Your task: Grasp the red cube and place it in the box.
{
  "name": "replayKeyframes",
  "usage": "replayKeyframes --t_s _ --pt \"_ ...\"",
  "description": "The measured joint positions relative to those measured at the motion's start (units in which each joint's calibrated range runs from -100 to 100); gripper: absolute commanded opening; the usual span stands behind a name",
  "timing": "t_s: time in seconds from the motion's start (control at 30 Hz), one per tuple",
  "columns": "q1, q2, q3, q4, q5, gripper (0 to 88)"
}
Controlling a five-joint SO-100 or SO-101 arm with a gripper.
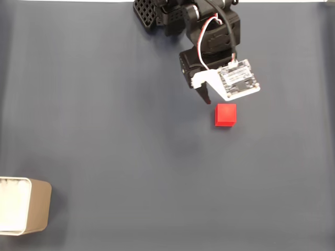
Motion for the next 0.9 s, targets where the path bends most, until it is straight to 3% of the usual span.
replayKeyframes --t_s 0.9 --pt "0.74 8.94 2.98 -11.54 1.95 35.2"
